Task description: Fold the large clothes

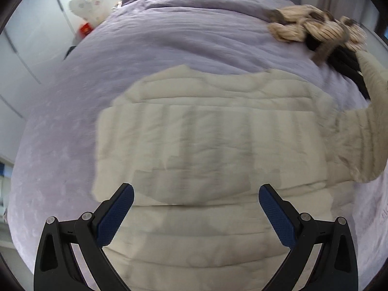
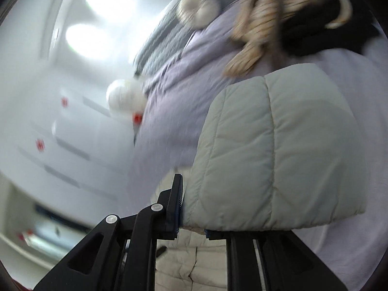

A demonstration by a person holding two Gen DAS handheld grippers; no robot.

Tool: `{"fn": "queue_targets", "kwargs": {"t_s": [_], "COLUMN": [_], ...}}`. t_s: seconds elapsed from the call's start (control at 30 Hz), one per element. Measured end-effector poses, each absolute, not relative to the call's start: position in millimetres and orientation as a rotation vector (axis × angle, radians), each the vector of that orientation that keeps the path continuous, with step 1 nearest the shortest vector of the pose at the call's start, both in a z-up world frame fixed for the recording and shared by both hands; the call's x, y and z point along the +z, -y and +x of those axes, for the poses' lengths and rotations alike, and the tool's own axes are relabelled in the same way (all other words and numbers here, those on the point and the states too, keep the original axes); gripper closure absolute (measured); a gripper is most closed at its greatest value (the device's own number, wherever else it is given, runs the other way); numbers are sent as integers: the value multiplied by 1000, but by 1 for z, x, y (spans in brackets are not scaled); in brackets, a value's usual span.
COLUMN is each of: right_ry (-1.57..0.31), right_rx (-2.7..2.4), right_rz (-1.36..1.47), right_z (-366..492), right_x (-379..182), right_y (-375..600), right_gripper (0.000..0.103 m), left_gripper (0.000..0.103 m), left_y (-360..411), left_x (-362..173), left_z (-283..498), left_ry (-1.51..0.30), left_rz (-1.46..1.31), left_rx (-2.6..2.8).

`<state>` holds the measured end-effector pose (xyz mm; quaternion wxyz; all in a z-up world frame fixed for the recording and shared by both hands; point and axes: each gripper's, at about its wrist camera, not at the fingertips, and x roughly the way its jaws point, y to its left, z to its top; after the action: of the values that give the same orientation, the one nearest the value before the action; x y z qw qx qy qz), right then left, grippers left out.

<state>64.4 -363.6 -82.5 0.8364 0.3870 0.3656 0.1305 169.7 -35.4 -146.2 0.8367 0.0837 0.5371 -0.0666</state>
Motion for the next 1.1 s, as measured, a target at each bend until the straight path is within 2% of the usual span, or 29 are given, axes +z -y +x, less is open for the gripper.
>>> {"fn": "queue_targets", "kwargs": {"t_s": [0.2,0.37,0.43,0.47,0.5,0.77,0.83,0.87,0.9,0.93,1.0,1.1], "right_ry": [-1016,-1150,-1170,-1169,-1162,-1111,-1084,-1076,-1079,-1077,-1032,-976], "right_rx": [271,197,158,145,139,45,9,-13,-26,-32,-37,23], "right_rz": [571,563,570,573,573,651,723,767,804,834,850,726], "right_z": [98,102,103,103,103,81,74,74,76,79,84,99], "right_x": [-130,-176,-183,-184,-183,-153,-155,-158,-163,-166,-162,-143], "right_y": [253,224,223,225,228,253,267,275,280,282,282,257], "right_gripper": [87,86,66,37,22,22,28,51,85,94,96,96], "left_gripper": [0,0,0,0,0,0,0,0,0,0,0,0], "left_y": [-13,-33,-38,-41,-43,-56,-55,-57,-59,-61,-66,-81], "left_x": [-164,-193,-206,-210,-215,-228,-226,-224,-220,-216,-206,-190], "left_z": [181,190,196,197,198,207,209,209,208,208,209,213], "left_ry": [-1134,-1168,-1193,-1198,-1206,-1228,-1227,-1225,-1221,-1216,-1202,-1172], "left_rz": [189,192,180,179,181,161,163,160,153,148,140,120], "left_rx": [-30,8,15,16,21,11,1,-5,-10,-16,-30,-45]}}
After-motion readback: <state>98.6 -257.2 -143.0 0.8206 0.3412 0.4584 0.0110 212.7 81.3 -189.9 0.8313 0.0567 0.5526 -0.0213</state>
